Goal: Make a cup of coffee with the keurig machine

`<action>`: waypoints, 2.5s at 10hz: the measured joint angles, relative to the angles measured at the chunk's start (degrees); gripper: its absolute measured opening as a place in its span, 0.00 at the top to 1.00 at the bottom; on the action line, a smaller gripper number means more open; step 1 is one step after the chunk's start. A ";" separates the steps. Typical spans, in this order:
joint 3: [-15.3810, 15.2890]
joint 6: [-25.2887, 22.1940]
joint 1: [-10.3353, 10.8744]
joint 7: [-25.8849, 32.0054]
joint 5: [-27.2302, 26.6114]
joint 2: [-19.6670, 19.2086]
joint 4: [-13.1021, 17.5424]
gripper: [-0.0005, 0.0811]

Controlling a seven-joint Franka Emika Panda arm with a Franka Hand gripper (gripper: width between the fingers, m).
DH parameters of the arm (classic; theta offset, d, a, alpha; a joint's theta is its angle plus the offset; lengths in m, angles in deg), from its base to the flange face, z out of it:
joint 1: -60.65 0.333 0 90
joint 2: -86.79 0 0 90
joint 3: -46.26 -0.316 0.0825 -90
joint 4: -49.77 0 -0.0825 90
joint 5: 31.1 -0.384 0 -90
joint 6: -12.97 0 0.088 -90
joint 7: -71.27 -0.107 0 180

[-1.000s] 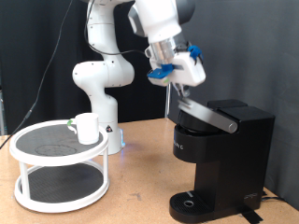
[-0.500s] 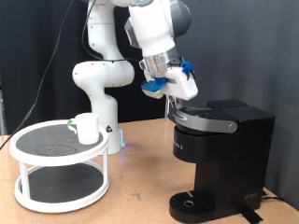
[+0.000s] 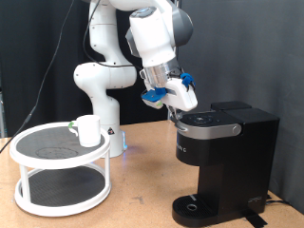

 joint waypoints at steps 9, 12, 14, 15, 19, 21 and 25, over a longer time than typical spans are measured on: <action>3.91 -2.79 -0.02 9.03 -10.40 2.39 0.57 0.99; 5.36 -7.60 -0.03 9.04 -10.44 3.85 2.59 0.99; 5.35 -7.29 -0.03 8.46 -10.52 3.76 2.21 0.99; 5.41 -7.74 -0.03 6.43 -12.26 3.79 1.84 0.99; 5.72 -8.60 -0.32 -4.94 -16.59 6.24 -0.73 0.99; 5.74 -8.62 -1.18 -8.44 -16.45 9.54 -3.43 0.99; 5.58 -7.43 -2.13 -10.16 -16.30 14.22 -7.30 0.99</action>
